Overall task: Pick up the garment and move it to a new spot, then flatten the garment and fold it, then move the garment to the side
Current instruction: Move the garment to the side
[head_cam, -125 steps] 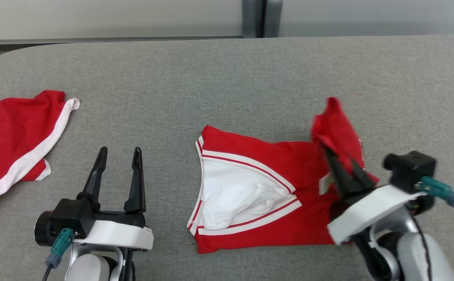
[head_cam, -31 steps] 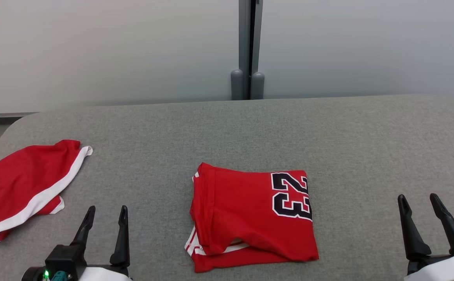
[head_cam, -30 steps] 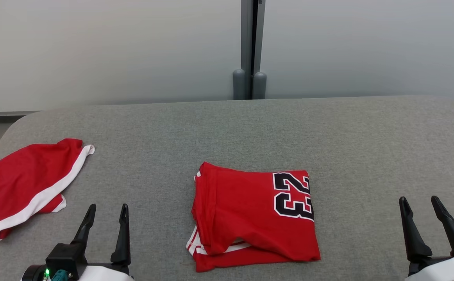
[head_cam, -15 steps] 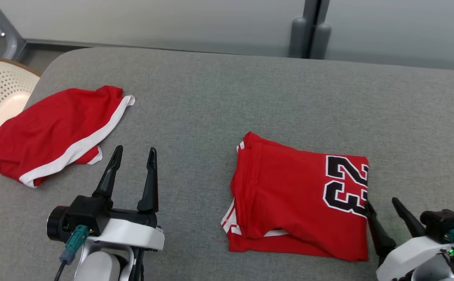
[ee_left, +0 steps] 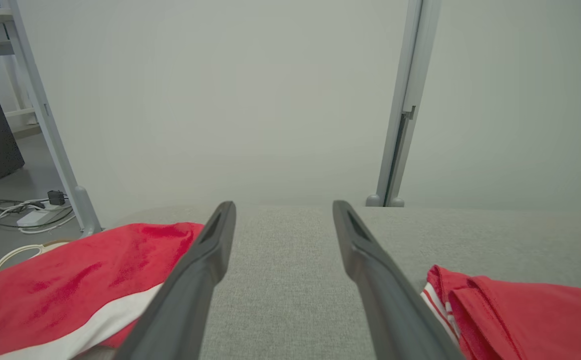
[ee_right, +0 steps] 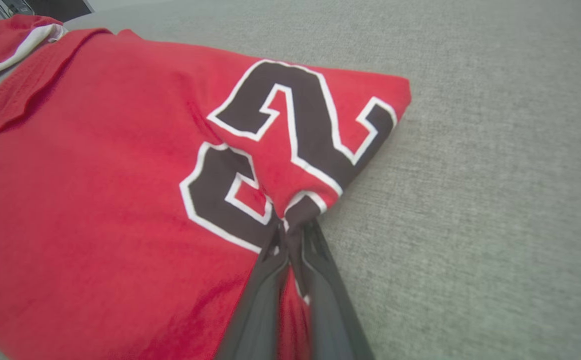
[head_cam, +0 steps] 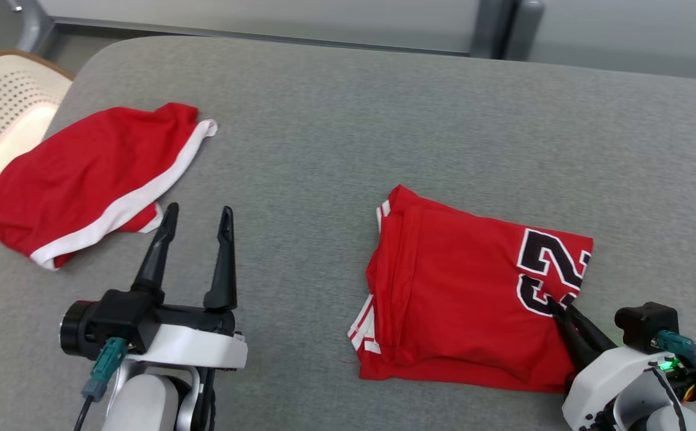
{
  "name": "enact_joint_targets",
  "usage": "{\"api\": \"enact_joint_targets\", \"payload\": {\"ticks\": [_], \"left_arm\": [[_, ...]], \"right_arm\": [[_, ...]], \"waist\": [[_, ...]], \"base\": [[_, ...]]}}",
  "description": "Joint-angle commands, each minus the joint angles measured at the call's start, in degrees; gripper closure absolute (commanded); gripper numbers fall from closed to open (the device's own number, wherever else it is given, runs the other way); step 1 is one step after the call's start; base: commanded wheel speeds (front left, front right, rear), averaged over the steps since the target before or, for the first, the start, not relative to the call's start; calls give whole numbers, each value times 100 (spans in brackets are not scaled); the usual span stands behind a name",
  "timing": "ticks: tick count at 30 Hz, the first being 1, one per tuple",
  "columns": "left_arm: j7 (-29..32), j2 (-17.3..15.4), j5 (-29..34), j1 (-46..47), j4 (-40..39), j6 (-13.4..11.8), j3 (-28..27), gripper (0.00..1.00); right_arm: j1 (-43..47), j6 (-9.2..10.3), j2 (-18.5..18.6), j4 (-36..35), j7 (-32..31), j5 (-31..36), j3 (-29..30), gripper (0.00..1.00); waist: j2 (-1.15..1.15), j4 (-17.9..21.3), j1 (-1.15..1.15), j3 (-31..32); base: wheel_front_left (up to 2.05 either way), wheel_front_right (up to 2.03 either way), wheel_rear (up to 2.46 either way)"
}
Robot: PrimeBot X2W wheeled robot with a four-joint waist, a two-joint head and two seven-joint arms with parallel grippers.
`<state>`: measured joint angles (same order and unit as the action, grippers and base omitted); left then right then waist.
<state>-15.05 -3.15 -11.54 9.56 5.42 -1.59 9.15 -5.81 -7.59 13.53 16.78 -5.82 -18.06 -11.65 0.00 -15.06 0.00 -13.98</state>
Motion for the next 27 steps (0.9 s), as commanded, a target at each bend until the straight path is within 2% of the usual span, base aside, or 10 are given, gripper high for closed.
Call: {"api": "enact_joint_targets", "payload": {"ticks": [1,10,16,21,27], "left_arm": [[-12,-39,67,-29,-62,-2,-40,0],[-11,-201,271,87,-210,152,-136,0],[-11,-303,373,239,-227,260,-13,0],[82,-361,457,454,-310,389,176,0],[314,-452,682,962,-658,593,577,0]], "right_arm": [[46,18,71,29,-61,14,28,100],[-64,17,257,9,128,-55,-95,100],[-461,17,397,121,326,-178,-224,100],[-1055,16,623,323,513,-270,-259,100],[-2104,16,1175,930,883,-330,117,100]], "waist": [[0,227,0,-21],[0,1586,0,-161],[0,2327,0,-399],[0,2663,0,-709],[0,2874,0,-1414]], "base": [[0,0,0],[0,0,0],[0,0,0],[0,0,0],[0,0,0]]}}
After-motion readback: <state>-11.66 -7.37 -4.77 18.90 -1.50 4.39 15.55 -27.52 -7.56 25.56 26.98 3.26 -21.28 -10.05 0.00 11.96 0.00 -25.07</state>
